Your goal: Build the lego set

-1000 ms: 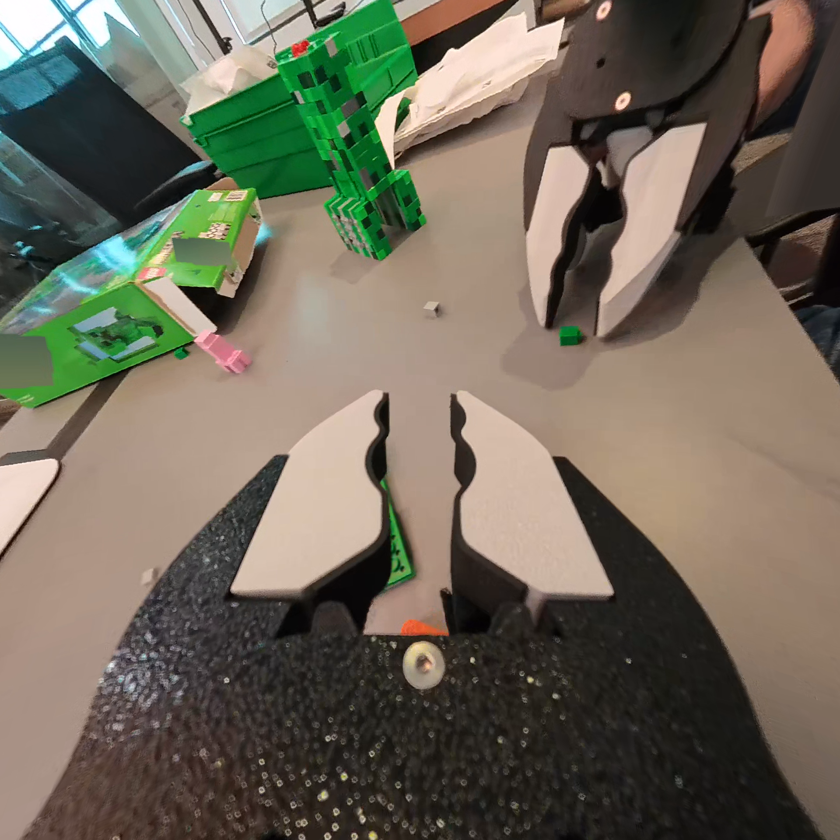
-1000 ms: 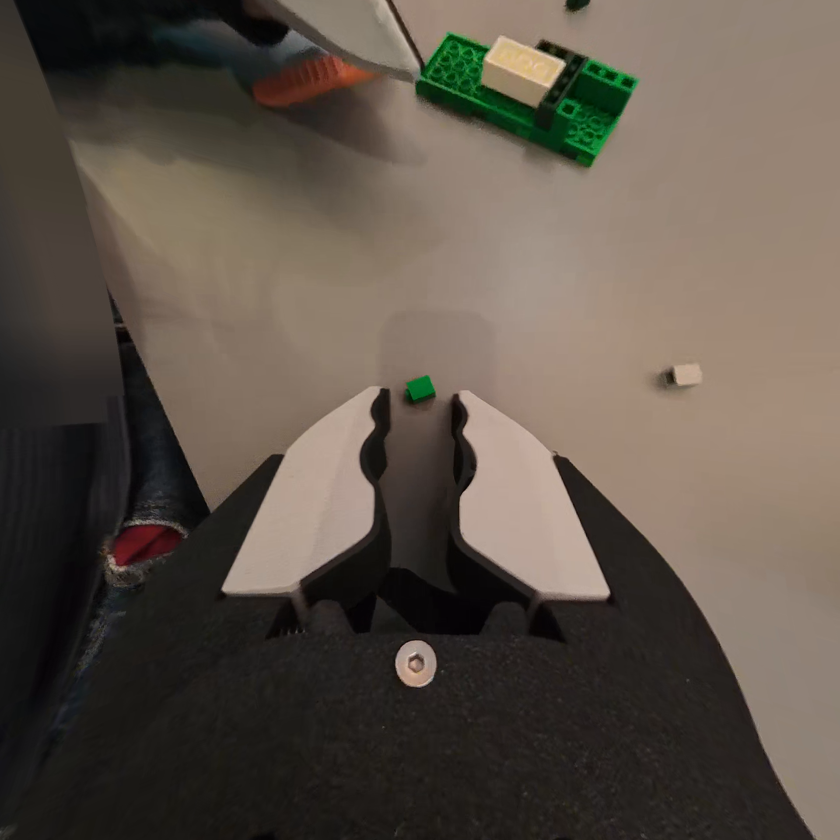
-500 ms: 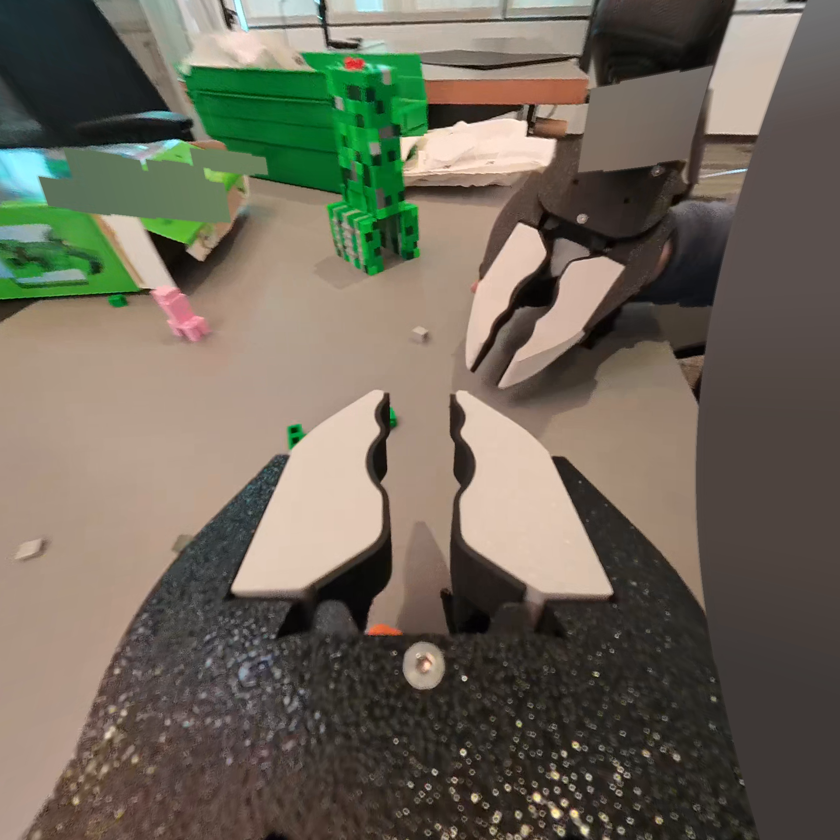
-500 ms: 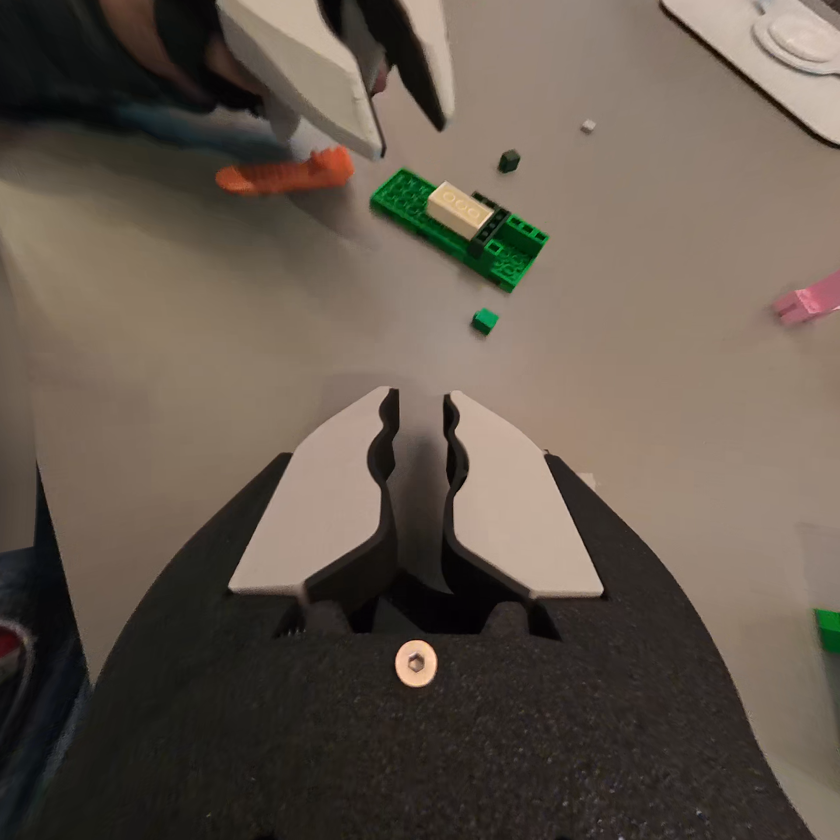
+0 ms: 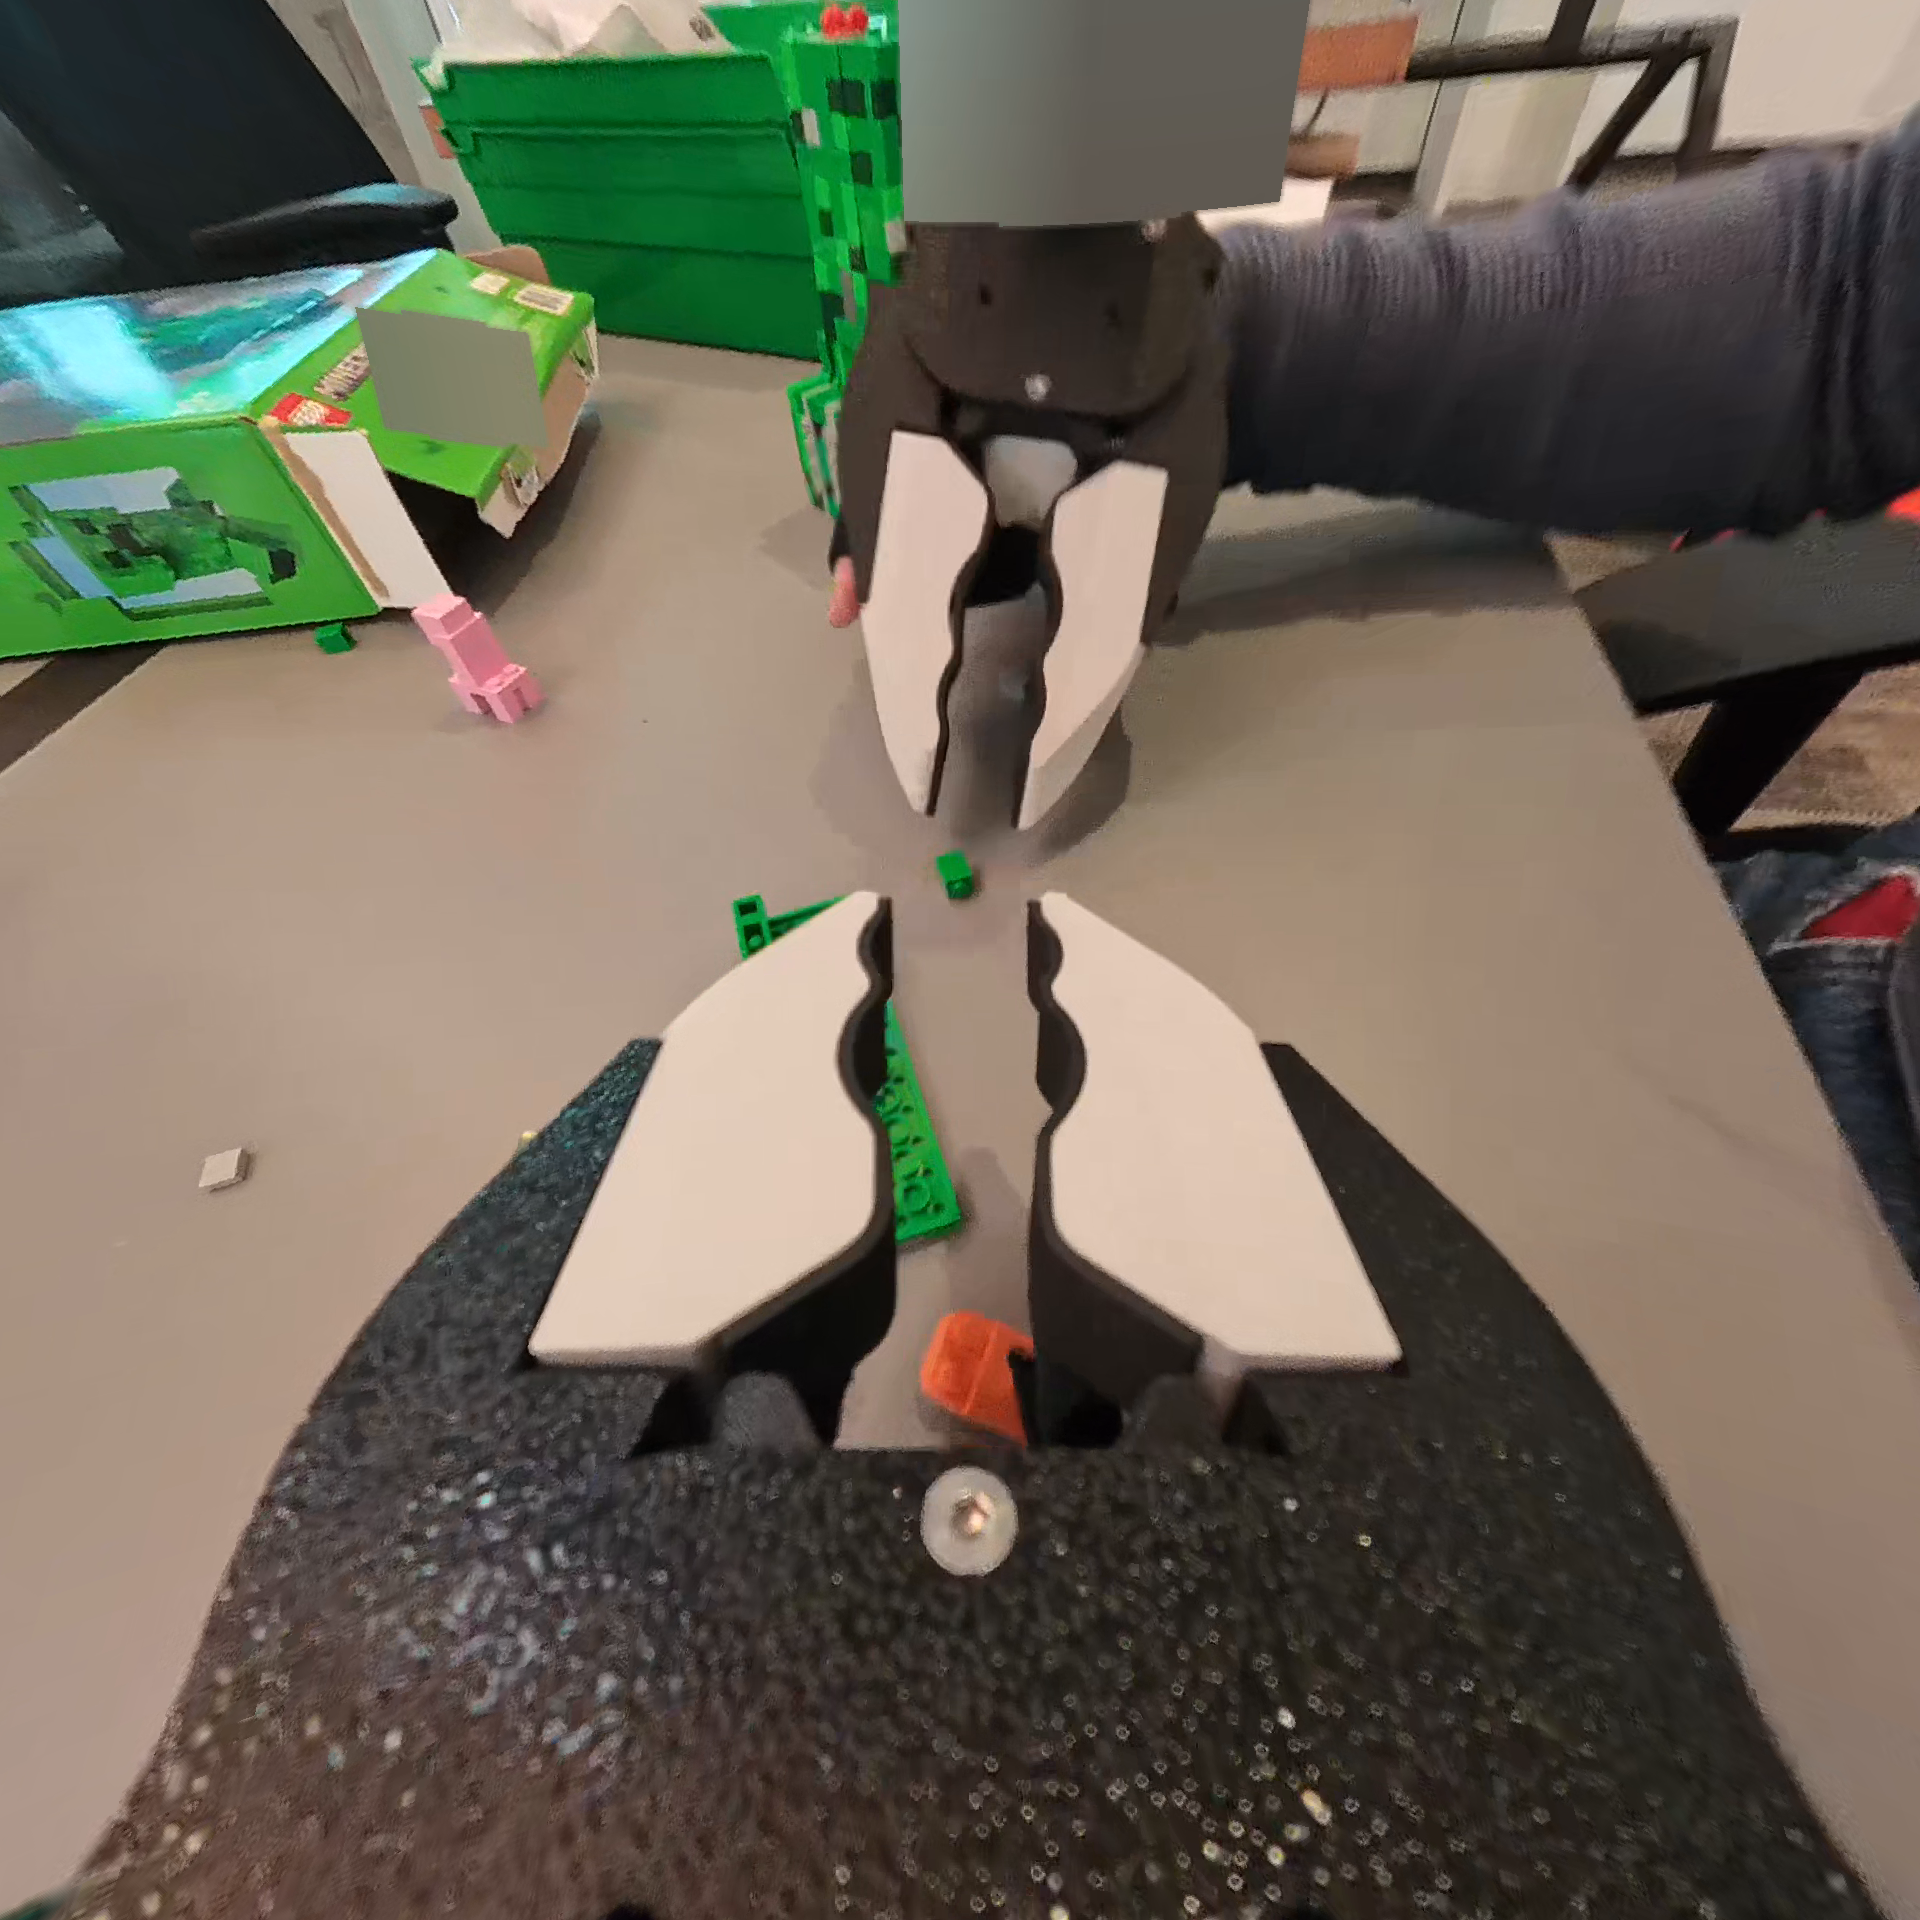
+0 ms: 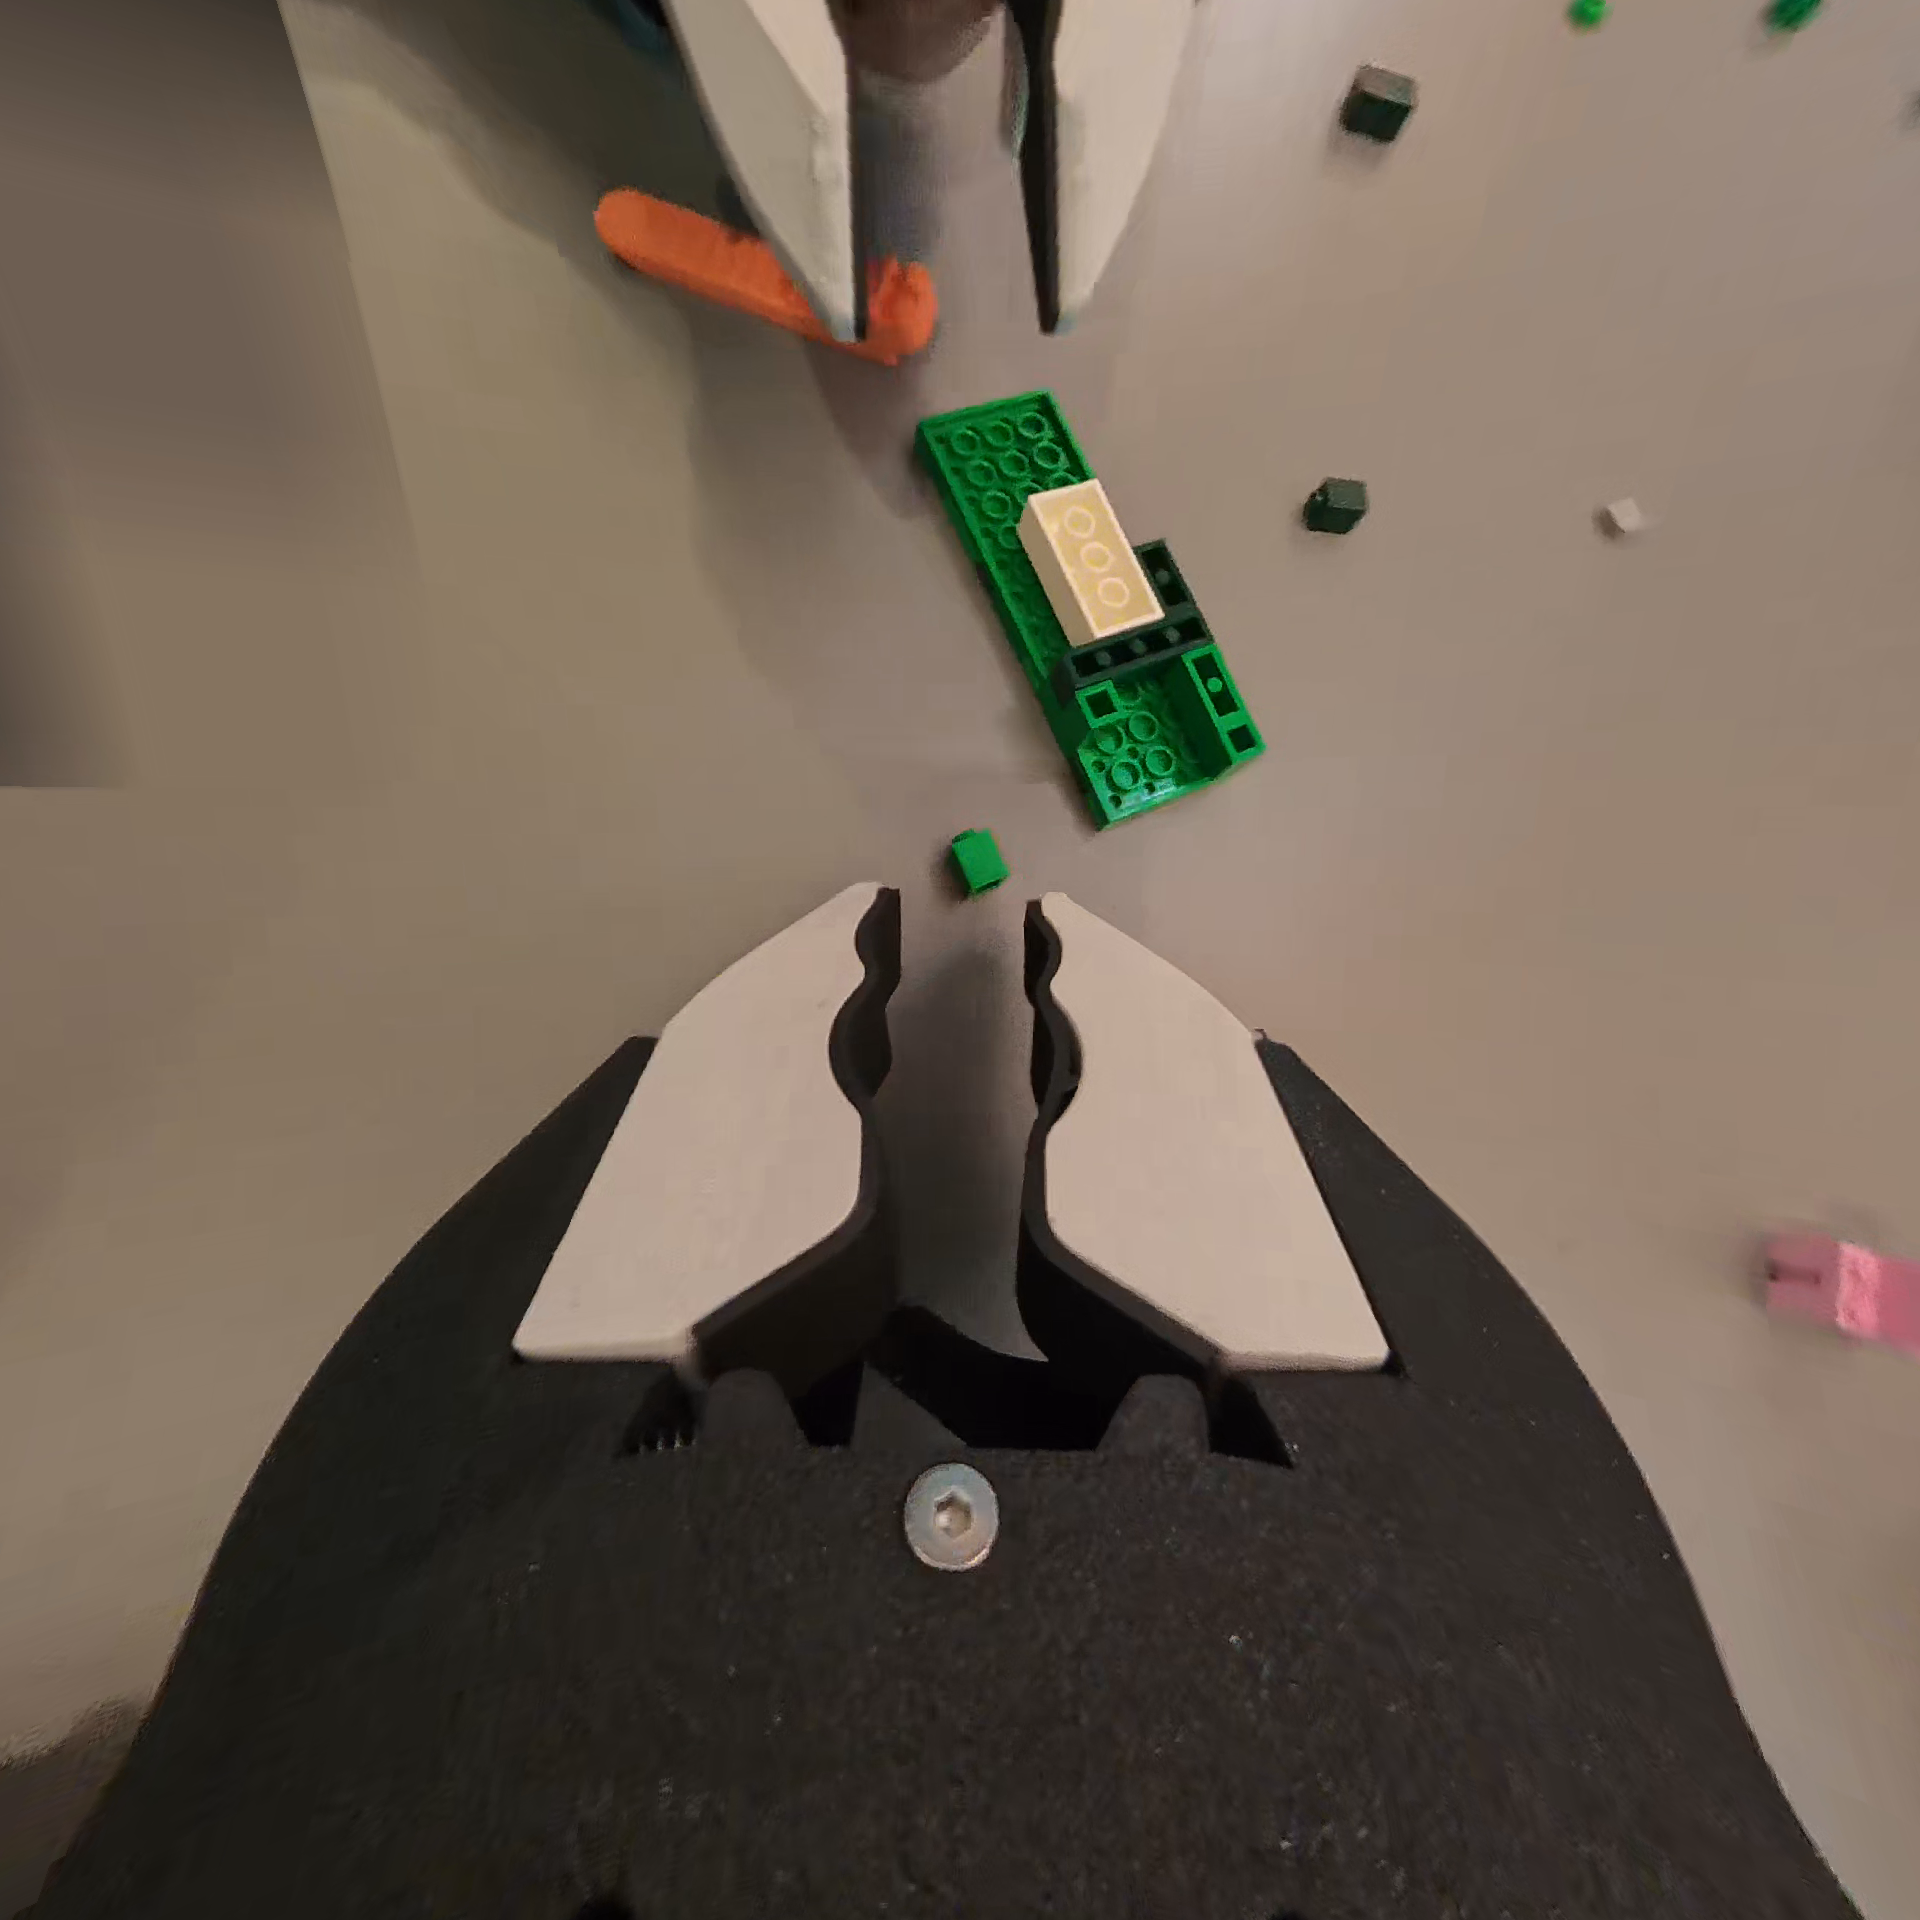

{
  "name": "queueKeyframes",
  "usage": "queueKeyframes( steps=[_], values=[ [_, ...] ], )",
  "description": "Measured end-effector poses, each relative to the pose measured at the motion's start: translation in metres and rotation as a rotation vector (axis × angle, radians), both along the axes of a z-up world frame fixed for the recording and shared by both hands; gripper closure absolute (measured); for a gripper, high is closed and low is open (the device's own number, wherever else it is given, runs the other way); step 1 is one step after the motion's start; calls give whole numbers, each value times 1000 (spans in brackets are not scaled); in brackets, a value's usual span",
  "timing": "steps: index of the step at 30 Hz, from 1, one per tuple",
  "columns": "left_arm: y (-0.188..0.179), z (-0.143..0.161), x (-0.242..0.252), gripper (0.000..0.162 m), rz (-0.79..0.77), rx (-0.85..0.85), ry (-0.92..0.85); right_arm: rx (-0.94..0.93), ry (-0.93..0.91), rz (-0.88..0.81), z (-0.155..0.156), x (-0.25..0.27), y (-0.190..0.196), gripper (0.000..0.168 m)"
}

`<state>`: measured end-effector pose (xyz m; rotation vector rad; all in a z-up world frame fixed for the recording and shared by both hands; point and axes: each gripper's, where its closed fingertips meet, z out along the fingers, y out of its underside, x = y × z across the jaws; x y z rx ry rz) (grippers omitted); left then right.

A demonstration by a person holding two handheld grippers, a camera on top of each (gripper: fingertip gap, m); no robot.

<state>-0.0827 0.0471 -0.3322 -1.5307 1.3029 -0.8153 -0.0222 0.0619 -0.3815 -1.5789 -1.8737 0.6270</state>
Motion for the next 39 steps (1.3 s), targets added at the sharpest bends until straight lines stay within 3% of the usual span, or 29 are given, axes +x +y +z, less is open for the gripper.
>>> queueKeyframes(
  steps=[1,7,12,17,18,21,28,34,39],
  values=[
    [2,-3,-2,136,12,14,31,-16,-15,24,-2,-1,1,146],
    [17,-27,-19,115,124,-21,248,-65,-55,120,-11,-6,2,148],
    [26,-46,-24,98,180,-124,335,-69,-40,111,-12,-9,5,166],
    [27,-59,-26,108,183,-175,445,-39,-23,40,-10,-7,12,167],
    [26,-60,-26,111,179,-175,464,-49,-16,34,-9,-7,10,166],
    [20,-60,-23,128,145,-192,496,-77,16,14,-3,-6,10,142],
    [21,-58,-21,129,99,-131,466,-111,62,18,5,-26,17,100],
    [15,-48,-18,129,34,-157,372,-16,-19,80,2,-44,18,95],
    [14,-42,-19,129,10,-201,301,37,-139,122,-8,-50,16,104]
  ],
)
